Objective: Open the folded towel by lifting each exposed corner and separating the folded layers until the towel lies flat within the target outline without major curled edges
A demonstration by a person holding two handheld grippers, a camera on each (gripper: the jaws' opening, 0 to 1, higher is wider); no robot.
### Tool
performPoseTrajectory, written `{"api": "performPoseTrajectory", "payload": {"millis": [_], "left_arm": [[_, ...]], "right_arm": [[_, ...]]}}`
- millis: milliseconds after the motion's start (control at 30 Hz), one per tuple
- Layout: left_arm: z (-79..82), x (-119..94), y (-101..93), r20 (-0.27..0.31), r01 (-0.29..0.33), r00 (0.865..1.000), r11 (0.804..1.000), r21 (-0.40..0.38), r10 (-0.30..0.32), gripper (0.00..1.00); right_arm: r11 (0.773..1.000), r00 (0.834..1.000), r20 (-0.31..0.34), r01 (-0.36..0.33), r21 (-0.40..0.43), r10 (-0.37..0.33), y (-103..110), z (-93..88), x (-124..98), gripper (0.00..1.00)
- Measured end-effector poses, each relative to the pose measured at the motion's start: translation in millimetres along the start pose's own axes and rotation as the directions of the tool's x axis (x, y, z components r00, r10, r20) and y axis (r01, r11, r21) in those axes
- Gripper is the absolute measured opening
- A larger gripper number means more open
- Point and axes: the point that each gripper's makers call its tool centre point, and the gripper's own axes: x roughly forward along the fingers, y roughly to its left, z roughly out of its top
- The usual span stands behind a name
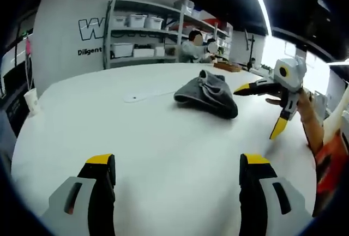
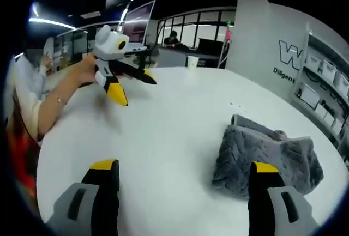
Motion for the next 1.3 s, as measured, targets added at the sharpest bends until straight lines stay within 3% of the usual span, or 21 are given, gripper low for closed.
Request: {"api": "performPoseTrajectory", "payload": {"millis": [100, 233, 367, 533, 867, 1300], "left_arm": [[-1.3, 2.2, -2.2, -0.004, 0.016, 1.000, 1.000, -0.008, -0.016, 0.92], [2.0, -1.4, 2.2, -0.010, -0.015, 1.000, 1.000, 0.010, 0.015, 0.92], [8.8, -1.2, -1.0, 0.020, 0.002, 1.000, 1.000, 0.010, -0.002, 0.92], [10.4, -0.6, 2.4, 0.001, -0.022, 1.000, 0.999, 0.023, 0.022, 0.92], [43.2, -12.8, 11.5, 0.023, -0.055, 0.998, 0.996, 0.064, 0.054, 0.91], [83.9, -11.2, 13.4, 0.042, -0.066, 0.997, 0.988, 0.136, 0.061, 0.91]], "right_arm": [[1.000, 1.000, 0.011, 0.010, 0.007, -0.010, -4.1, 1.5, -4.1, 0.99], [1.000, 0.999, 0.036, 0.022, 0.019, -0.023, -9.1, 5.1, -10.5, 0.99], [1.000, 0.999, 0.049, 0.023, 0.019, -0.023, -9.9, 7.5, -13.6, 0.99], [1.000, 0.998, 0.059, 0.019, 0.016, -0.020, -8.8, 9.5, -16.9, 0.99], [1.000, 0.996, 0.089, 0.022, 0.016, -0.023, -10.1, 15.5, -24.7, 0.99], [1.000, 0.994, 0.109, 0.021, 0.013, -0.022, -11.4, 19.0, -30.0, 0.99]]}}
